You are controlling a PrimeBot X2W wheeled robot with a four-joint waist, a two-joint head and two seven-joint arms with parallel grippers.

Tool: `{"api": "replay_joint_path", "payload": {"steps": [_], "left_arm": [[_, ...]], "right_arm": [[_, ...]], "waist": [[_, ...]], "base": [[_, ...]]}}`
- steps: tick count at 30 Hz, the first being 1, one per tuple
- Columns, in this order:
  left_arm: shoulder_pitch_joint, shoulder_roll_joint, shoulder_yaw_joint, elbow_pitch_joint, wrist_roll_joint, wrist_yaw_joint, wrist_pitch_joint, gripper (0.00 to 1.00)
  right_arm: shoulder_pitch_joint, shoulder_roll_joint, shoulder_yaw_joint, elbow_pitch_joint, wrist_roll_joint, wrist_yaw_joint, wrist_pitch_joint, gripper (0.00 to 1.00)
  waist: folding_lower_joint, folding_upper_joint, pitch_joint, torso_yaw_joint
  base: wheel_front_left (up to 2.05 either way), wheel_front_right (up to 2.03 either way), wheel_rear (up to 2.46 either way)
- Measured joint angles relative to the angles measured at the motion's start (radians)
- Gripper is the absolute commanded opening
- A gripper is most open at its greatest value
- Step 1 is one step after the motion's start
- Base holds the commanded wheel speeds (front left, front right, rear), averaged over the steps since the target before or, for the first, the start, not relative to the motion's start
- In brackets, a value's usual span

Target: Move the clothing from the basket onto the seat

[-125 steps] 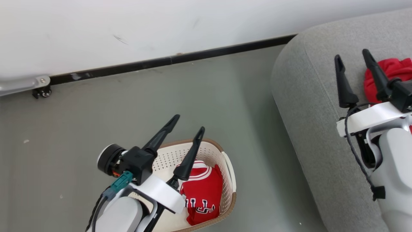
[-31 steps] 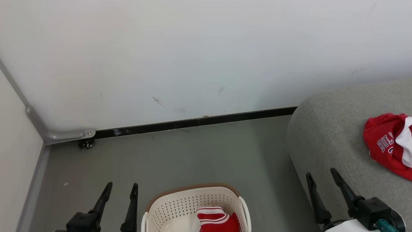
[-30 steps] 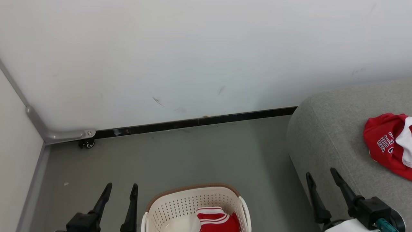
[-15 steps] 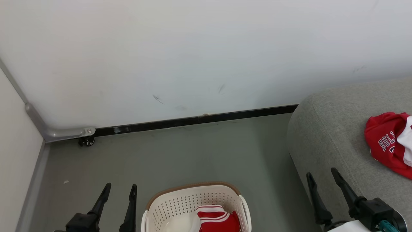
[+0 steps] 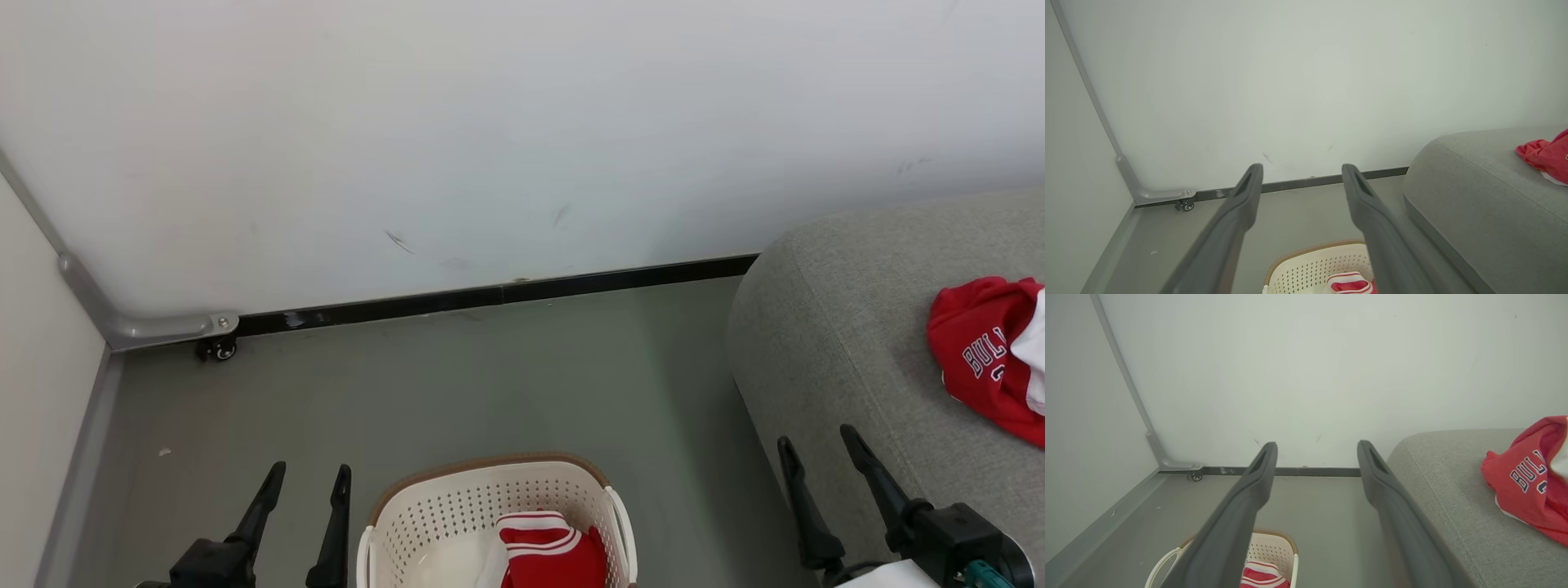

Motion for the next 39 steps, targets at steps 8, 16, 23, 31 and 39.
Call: {"api": "replay_joint_path", "payload": {"steps": [8, 16, 23, 31, 39], "left_arm": [[-0.001, 0.001, -0.001, 0.008, 0.005, -0.018, 0.0, 1.0], [-0.024, 0.006, -0.039, 0.028, 0.027, -0.048, 0.0, 1.0], [-0.085, 0.004, -0.079, 0.063, 0.052, -0.076, 0.0, 1.0], [-0.155, -0.004, -0.113, 0.121, 0.065, -0.104, 0.016, 1.0], [-0.203, -0.007, -0.155, 0.206, 0.097, -0.128, 0.043, 1.0]], "right_arm": [[0.0, 0.0, 0.004, -0.021, 0.0, 0.0, 0.001, 1.0], [0.006, 0.0, -0.005, -0.047, -0.005, 0.0, 0.004, 1.0], [0.021, 0.001, -0.035, -0.077, -0.013, 0.0, 0.004, 1.0], [0.021, 0.002, -0.052, -0.114, -0.016, 0.0, 0.004, 1.0], [0.02, 0.004, -0.083, -0.145, -0.015, 0.0, 0.004, 1.0]], "waist": [[0.0, 0.0, 0.015, -0.004], [0.0, 0.0, 0.038, -0.012], [0.0, 0.0, 0.068, -0.023], [0.0, 0.0, 0.116, -0.04], [0.0, 0.0, 0.178, -0.06]], "base": [[0.0, 0.0, 0.0], [0.0, 0.0, 0.0], [0.0, 0.0, 0.0], [0.0, 0.0, 0.0], [0.0, 0.0, 0.0]]}}
